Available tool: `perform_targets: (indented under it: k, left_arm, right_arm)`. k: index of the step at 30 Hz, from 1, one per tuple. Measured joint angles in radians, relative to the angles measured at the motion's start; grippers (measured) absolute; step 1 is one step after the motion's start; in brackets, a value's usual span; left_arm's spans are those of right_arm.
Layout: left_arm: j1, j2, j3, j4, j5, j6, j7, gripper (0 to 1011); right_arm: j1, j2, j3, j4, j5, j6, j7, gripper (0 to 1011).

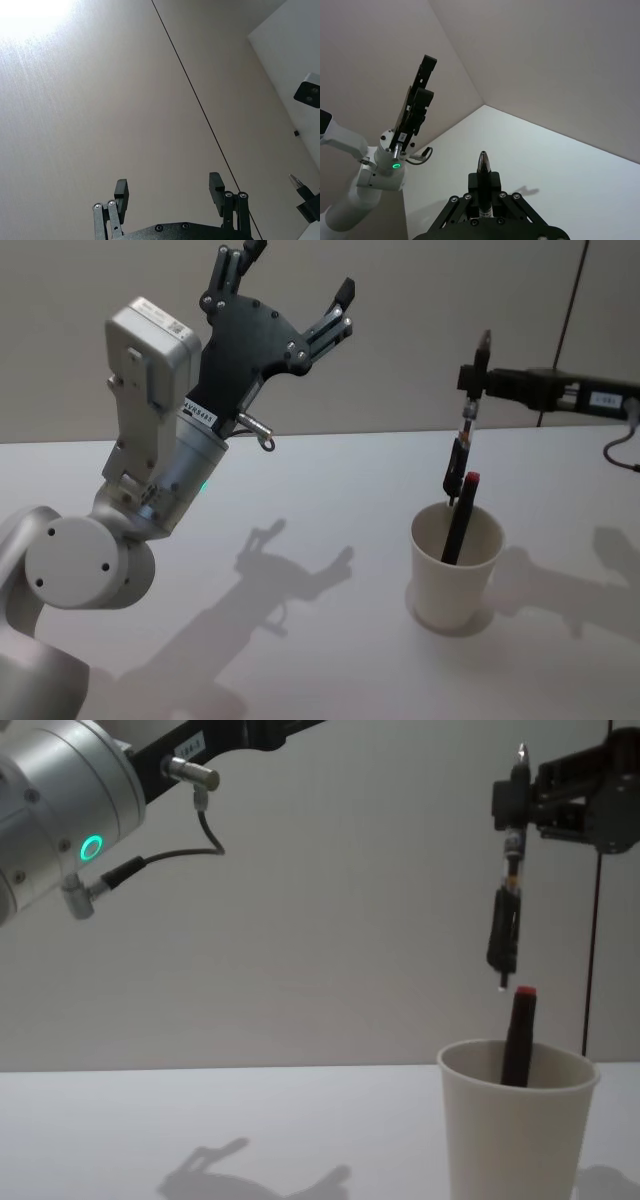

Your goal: Place the pen into the pen holder.

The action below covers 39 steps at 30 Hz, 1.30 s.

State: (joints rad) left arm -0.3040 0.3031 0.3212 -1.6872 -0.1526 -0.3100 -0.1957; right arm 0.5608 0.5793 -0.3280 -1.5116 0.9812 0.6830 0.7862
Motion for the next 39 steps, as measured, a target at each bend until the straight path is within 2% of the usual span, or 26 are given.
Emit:
perform_targets:
  k: [10,19,30,39]
  left_arm:
    - [0.000,0.000,0.000,0.000,0.000,0.000,0.000,1001]
    - [0.000,0.000,0.000,0.000,0.000,0.000,0.000,1001]
    - [0.000,0.000,0.000,0.000,0.000,0.000,0.000,1001]
    - [0.000,0.000,0.000,0.000,0.000,0.000,0.000,1001]
  right_arm:
    - [-0.009,0.013,-0.015,-0.027,-0.072,-0.075,0.028,118]
    - [-0.005,0.007,-0.038,-0.047,-0.126,-0.097,0.051,118]
    - [-0.002,0.004,-0.050,-0.056,-0.153,-0.108,0.062,118]
    - [-0.002,0.008,-0.051,-0.063,-0.153,-0.125,0.054,118]
